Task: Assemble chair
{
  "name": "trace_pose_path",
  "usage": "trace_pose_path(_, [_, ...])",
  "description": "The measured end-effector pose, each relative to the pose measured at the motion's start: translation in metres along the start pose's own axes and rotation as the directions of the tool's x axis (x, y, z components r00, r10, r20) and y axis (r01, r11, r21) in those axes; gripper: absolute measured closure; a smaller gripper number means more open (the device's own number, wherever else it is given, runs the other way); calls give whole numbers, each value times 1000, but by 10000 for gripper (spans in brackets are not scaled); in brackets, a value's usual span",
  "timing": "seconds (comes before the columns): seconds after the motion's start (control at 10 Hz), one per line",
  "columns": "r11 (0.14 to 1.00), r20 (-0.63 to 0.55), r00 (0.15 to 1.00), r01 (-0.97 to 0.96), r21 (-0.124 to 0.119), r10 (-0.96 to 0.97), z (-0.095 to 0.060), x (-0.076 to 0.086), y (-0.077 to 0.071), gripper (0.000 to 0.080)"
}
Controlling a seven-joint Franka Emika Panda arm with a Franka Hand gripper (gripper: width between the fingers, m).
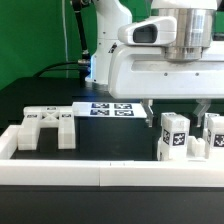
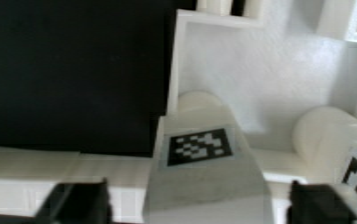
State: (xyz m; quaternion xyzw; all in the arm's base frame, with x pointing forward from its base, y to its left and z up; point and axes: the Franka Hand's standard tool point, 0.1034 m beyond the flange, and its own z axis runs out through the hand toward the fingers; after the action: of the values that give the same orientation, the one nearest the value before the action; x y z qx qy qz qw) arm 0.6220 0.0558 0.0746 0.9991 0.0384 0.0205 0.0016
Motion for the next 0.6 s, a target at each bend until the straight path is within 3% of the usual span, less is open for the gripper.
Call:
trace_pose_path(0.1, [1000,0,1000,0,0,0,0,0,0,426])
trace_pose_path(0.2, [1000,0,1000,-17,0,17,0,0,0,511])
trace_pose_path(0.4, [999,0,999,-39,0,39,0,0,0,511])
trace_pose_path(0.6, [982,-1,982,-189,2,189,0,0,0,510])
